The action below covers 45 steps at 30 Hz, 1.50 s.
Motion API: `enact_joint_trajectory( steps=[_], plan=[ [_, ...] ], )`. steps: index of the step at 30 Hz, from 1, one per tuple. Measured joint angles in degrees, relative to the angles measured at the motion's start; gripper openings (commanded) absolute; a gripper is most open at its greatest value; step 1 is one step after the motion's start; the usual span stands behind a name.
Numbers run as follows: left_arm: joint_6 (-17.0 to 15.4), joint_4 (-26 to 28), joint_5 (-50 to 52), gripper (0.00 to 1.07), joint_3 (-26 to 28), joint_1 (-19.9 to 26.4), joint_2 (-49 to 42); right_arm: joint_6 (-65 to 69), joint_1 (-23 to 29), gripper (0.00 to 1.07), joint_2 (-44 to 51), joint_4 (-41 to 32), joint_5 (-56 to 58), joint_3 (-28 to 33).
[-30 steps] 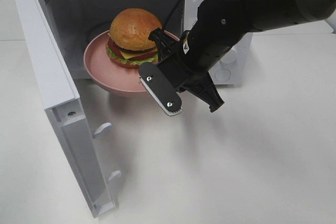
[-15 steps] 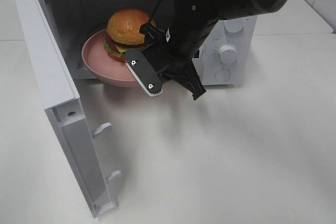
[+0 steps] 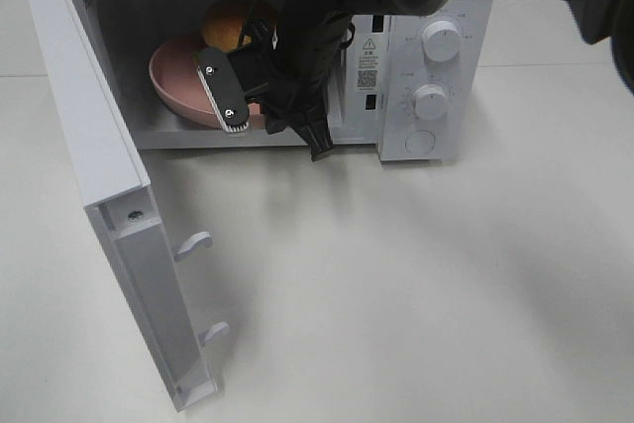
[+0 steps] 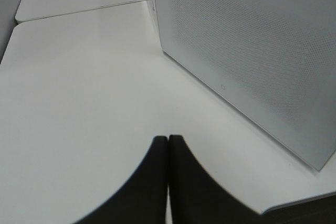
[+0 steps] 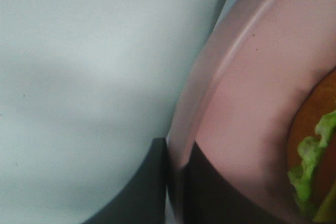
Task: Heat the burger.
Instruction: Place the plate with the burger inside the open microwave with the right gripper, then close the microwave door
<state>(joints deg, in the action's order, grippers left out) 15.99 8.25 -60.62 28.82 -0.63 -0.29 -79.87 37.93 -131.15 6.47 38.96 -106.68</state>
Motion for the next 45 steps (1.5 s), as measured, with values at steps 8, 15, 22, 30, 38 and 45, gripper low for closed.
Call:
enact_joint_trajectory(
  steps=[8,15,22,30,38,45],
  plan=[
    [0.0,0.0,0.0,0.0,0.0,0.0,0.0,7.79,-1.32,0.0,-4.07,-2.23,1.38,-4.53],
    [0.0,0.0,0.0,0.0,0.0,0.0,0.0,13.52,-1.26,0.02,-4.13,-2.35,2.06,-4.64],
    [0.0,0.0,0.0,0.0,0.0,0.0,0.0,16.1,-1.26,0.23,-4.13,-4.47,2.46,-5.33],
    [0.0,0.0,0.0,0.0,0.0,0.0,0.0,21.77,-1.26,0.51,-4.07,-7.51,3.84,-5.5],
    [0.0,0.0,0.0,0.0,0.0,0.0,0.0,37.3,-1.26,0.79,-0.23,-7.62,6.13,-5.5],
    [0.0,0.0,0.0,0.0,0.0,0.0,0.0,47.33,-1.26,0.8,2.46,-8.19,13.35,-5.61]
  ],
)
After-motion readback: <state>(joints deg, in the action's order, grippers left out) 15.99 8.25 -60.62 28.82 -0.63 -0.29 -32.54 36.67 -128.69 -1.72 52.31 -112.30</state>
